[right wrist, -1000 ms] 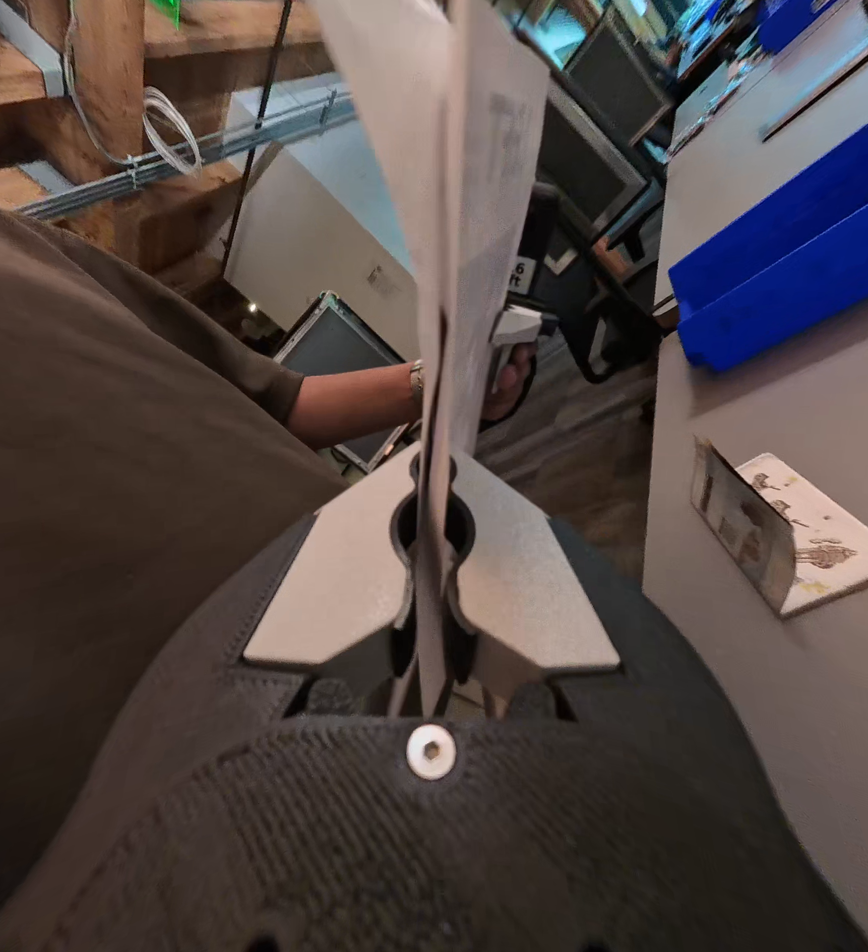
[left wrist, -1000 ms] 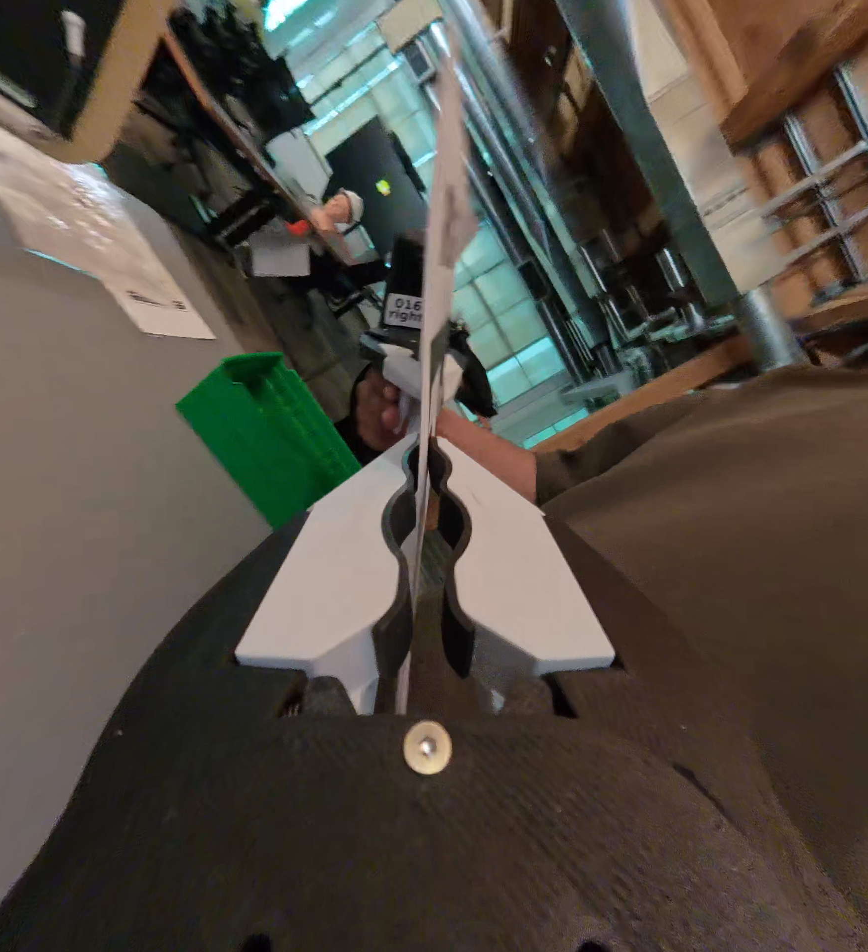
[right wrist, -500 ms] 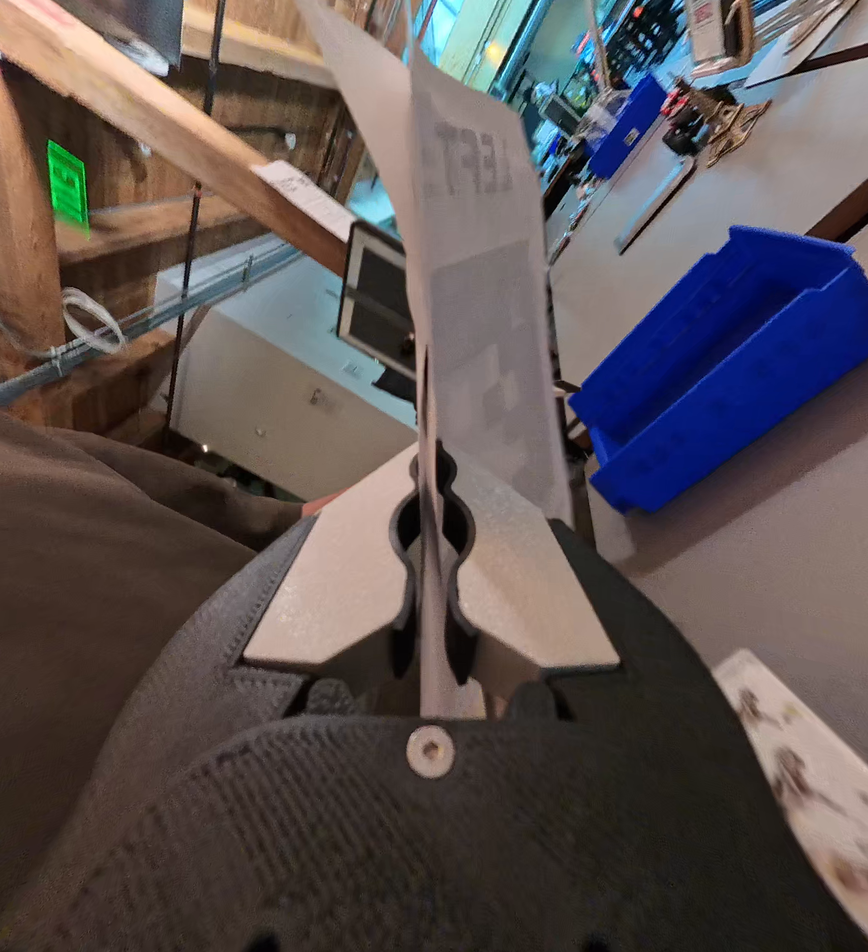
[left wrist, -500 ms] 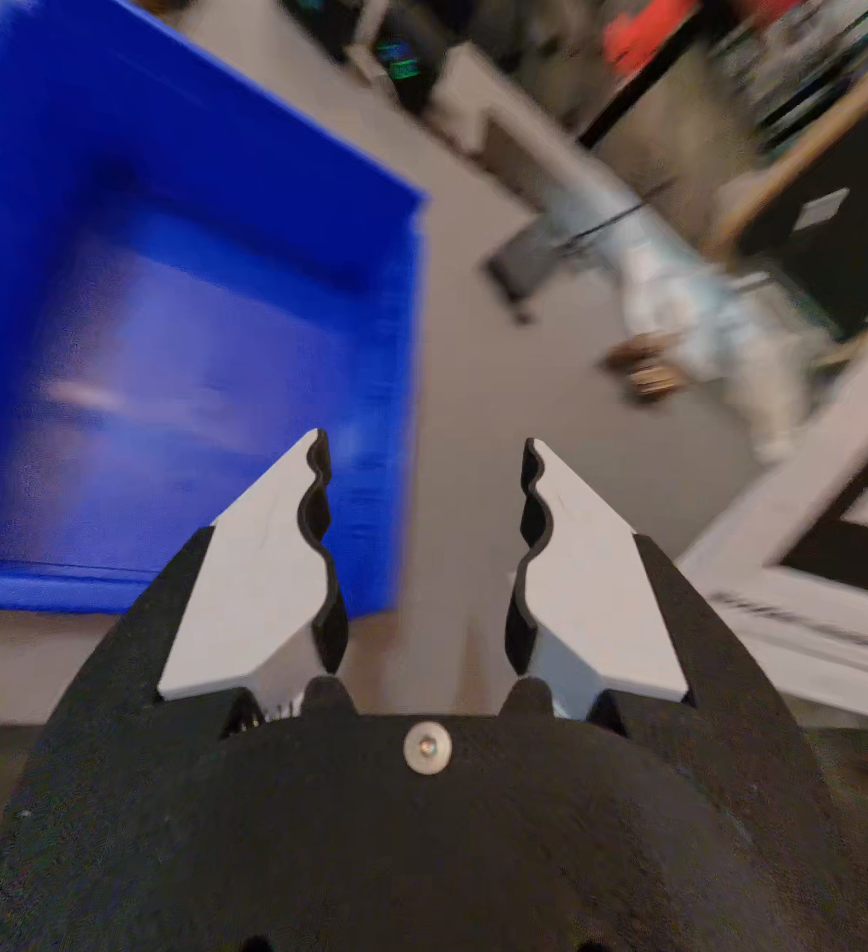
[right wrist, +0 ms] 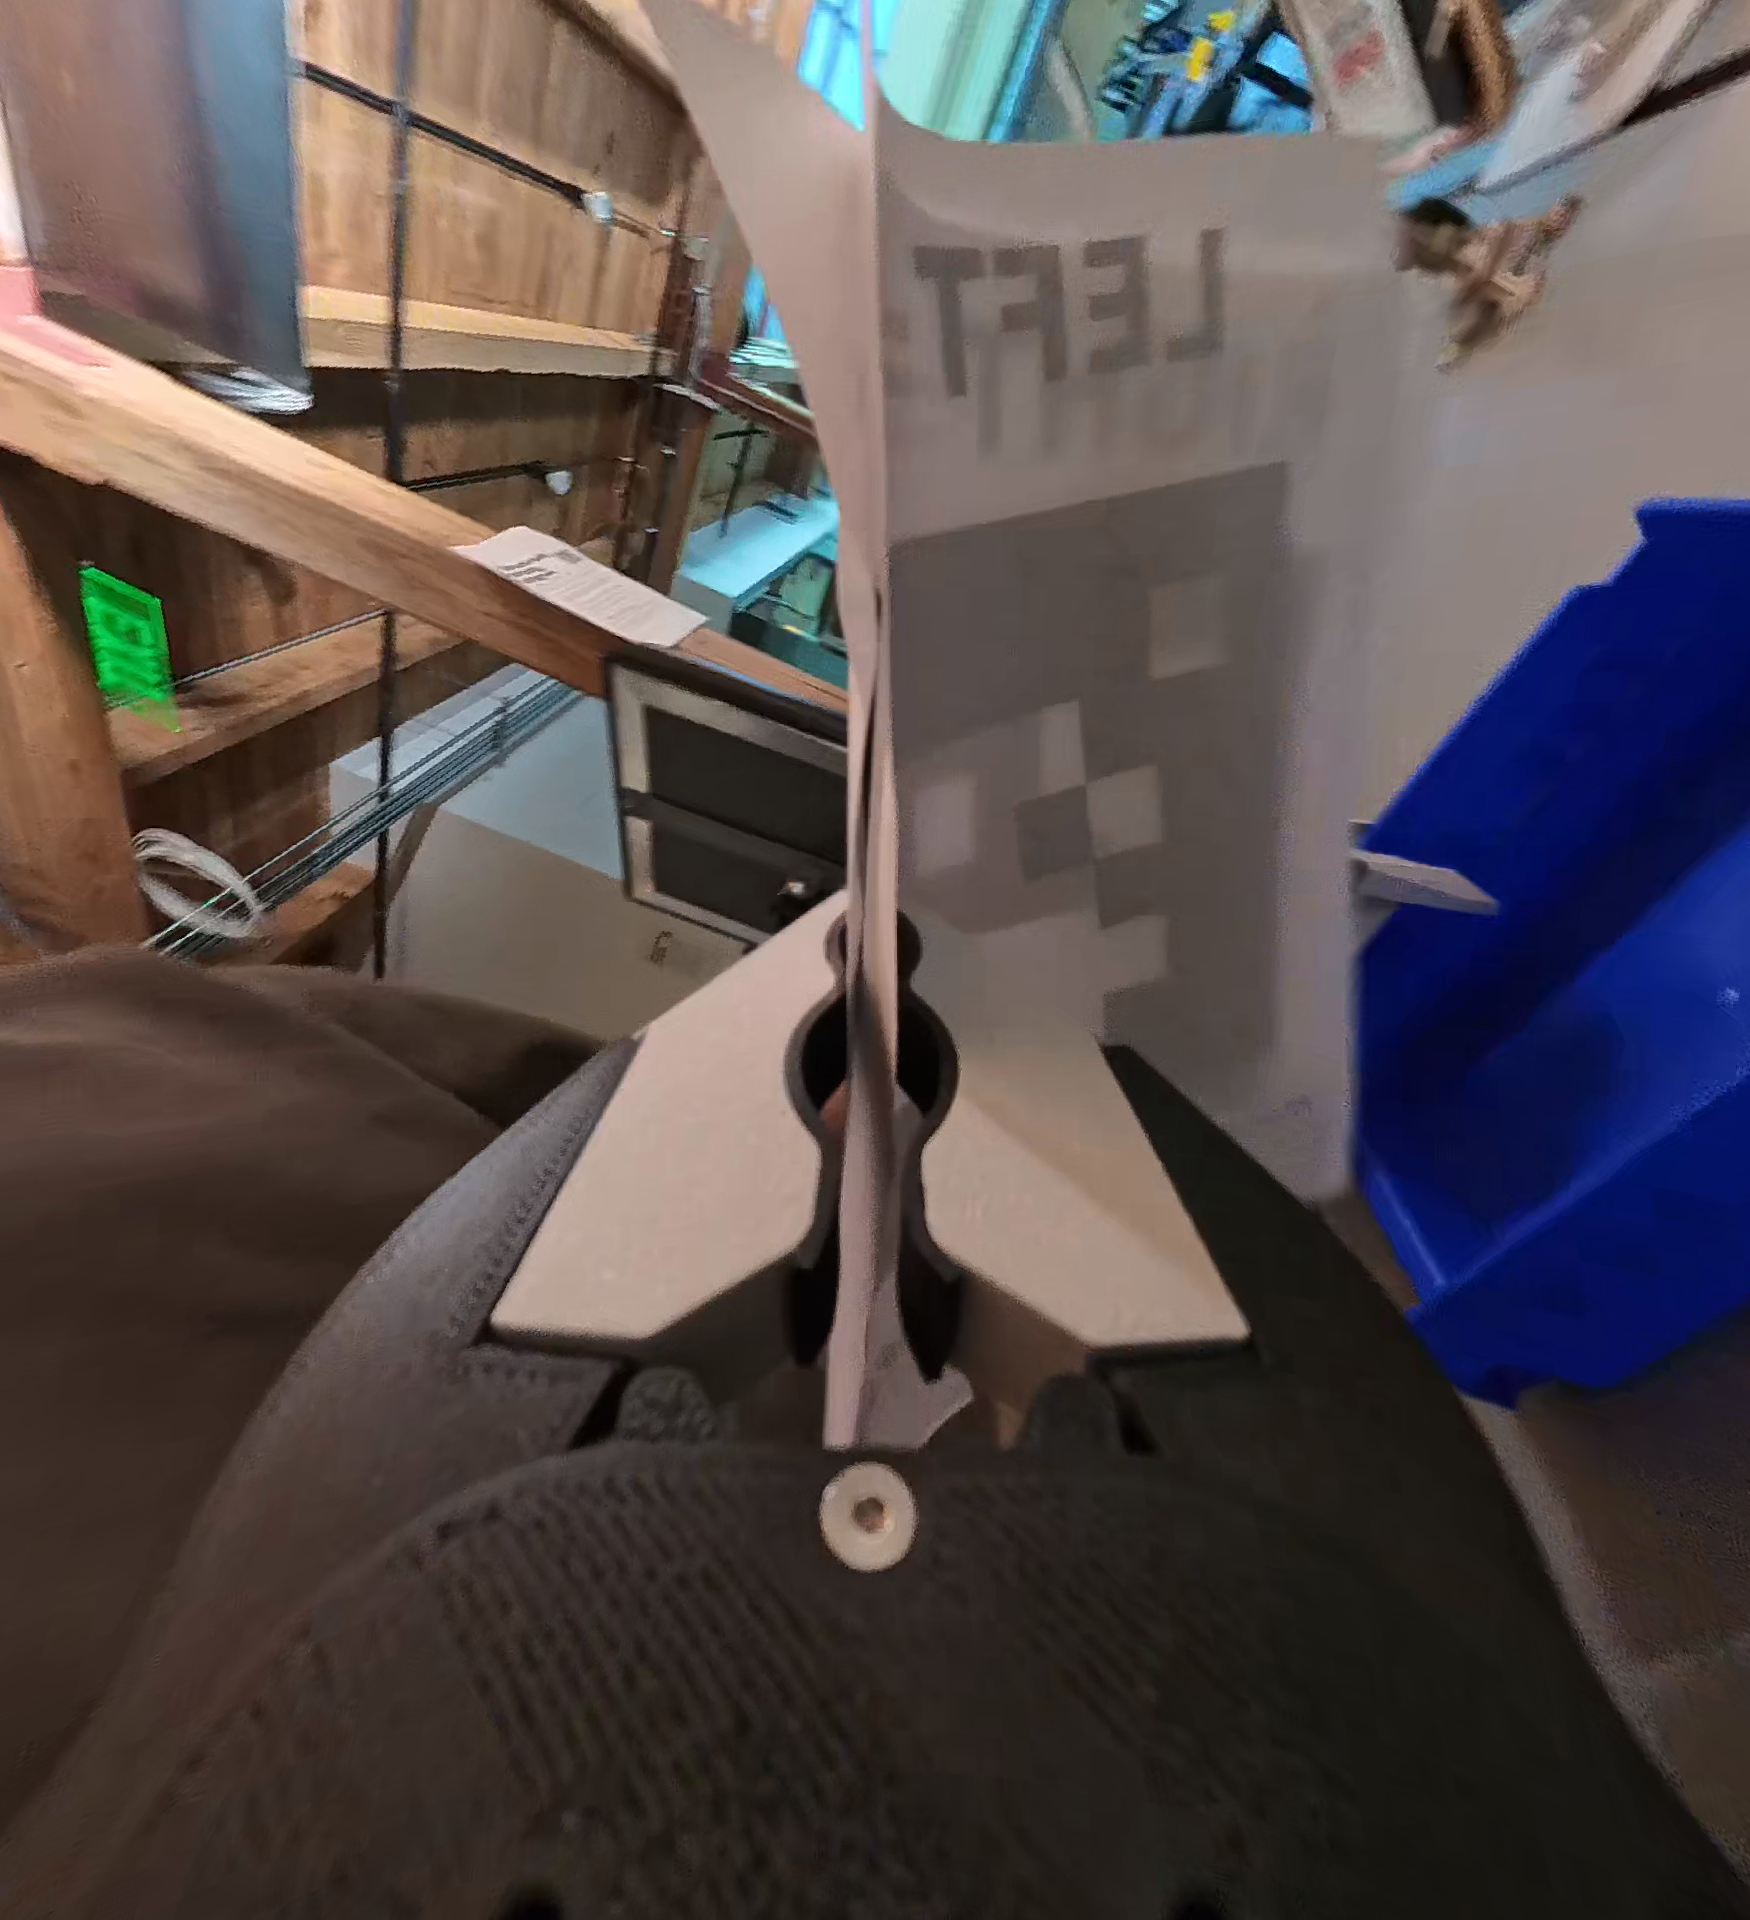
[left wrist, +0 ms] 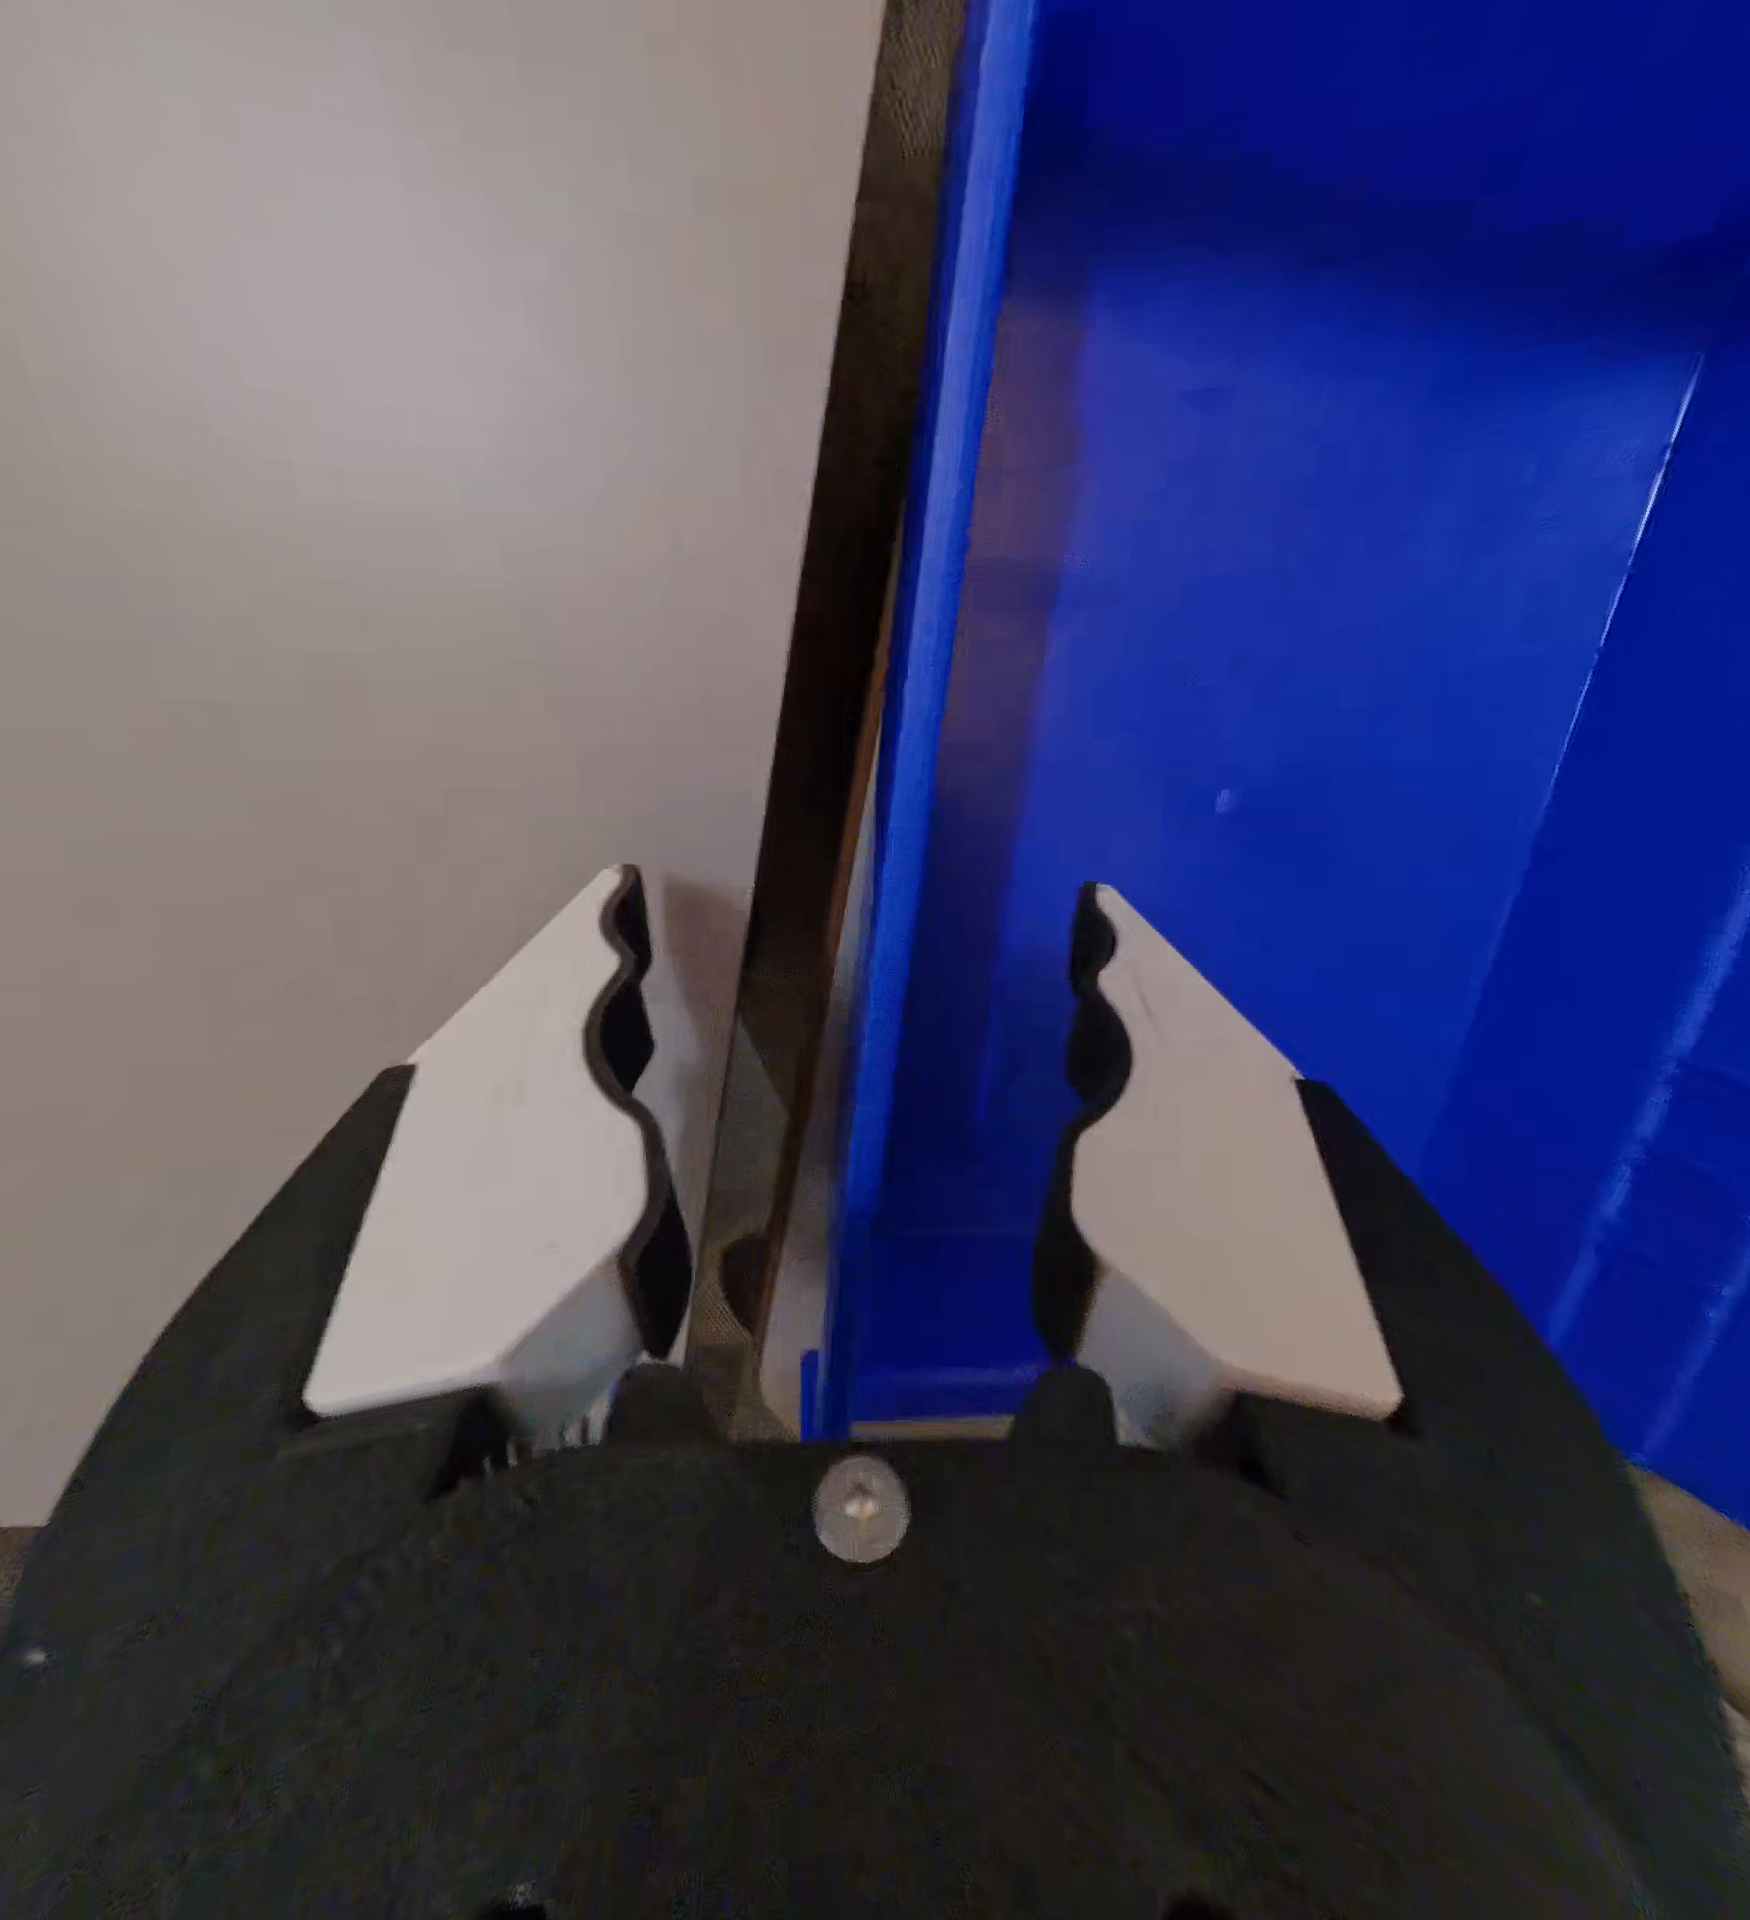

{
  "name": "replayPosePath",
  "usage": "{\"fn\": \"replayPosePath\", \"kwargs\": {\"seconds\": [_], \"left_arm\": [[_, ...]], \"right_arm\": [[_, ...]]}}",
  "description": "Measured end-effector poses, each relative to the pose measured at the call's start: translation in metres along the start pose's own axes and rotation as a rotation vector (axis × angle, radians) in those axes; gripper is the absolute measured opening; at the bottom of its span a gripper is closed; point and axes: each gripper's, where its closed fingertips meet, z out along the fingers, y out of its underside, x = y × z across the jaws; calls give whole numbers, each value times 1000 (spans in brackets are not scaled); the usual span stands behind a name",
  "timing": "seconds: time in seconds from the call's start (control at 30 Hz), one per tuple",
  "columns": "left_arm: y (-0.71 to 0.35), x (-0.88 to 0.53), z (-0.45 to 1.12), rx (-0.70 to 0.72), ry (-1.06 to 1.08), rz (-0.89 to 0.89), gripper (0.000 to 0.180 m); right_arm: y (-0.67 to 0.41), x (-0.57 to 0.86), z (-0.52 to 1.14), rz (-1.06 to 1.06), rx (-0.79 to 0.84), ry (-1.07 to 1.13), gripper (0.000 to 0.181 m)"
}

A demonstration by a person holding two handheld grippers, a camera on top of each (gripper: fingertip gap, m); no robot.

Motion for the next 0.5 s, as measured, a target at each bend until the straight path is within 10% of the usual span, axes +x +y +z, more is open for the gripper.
{"fn": "replayPosePath", "kwargs": {"seconds": [0.17,0.5], "left_arm": [[23,6,6,-89,84,35,21],[54,22,4,-184,163,67,7]], "right_arm": [[29,104,36,134,-95,318,0],[40,199,29,155,-210,826,0]]}}
